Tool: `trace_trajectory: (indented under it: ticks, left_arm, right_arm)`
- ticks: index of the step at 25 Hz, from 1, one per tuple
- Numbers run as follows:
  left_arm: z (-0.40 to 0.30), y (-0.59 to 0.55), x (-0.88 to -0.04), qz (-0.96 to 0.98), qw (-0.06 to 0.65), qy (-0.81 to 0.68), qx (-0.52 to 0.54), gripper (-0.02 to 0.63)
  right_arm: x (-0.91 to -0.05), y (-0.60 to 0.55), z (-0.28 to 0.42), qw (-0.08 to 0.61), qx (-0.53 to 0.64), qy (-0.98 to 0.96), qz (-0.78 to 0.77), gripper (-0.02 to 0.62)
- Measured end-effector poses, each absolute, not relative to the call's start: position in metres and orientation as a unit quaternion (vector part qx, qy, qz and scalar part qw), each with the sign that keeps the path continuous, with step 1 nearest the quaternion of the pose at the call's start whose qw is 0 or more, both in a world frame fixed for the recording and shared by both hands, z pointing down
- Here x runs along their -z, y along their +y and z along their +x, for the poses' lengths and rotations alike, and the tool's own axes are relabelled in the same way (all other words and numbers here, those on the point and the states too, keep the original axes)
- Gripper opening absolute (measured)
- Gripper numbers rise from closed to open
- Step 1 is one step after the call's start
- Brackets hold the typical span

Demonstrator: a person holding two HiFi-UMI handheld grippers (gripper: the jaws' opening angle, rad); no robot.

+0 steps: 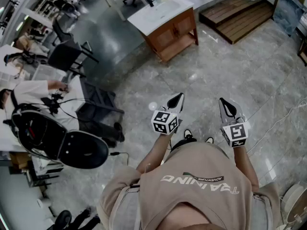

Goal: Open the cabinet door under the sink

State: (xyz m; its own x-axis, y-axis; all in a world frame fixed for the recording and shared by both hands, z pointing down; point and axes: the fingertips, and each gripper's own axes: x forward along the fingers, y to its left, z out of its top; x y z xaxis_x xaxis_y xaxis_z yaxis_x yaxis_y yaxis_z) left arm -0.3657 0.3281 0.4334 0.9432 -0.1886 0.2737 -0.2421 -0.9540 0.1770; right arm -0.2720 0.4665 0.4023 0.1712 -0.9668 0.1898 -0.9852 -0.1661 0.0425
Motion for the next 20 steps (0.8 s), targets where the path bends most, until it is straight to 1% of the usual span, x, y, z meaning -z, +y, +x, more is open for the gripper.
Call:
trace_trajectory:
  ticks: [7, 12, 20]
  left_arm:
    - [-0.368, 0.294, -0.432, 0.982, 0.101, -0.101, -0.127, 0.015]
    - [-0.377, 0.267, -0.438, 0.981, 0.106, -0.092, -0.132, 0.015]
    - [-0.389, 0.225, -0.456, 0.976, 0.140, -0.097, -0.135, 0.014]
  right_arm:
    - [-0.394, 0.438, -0.269, 0.063, -0.054, -0.627, 0.774, 0.002]
    - [-0.393, 0.414, -0.271, 0.079, -0.054, -0.609, 0.787, 0.002]
    - [-0.413, 0.393, -0.287, 0.092, -0.093, -0.592, 0.795, 0.002]
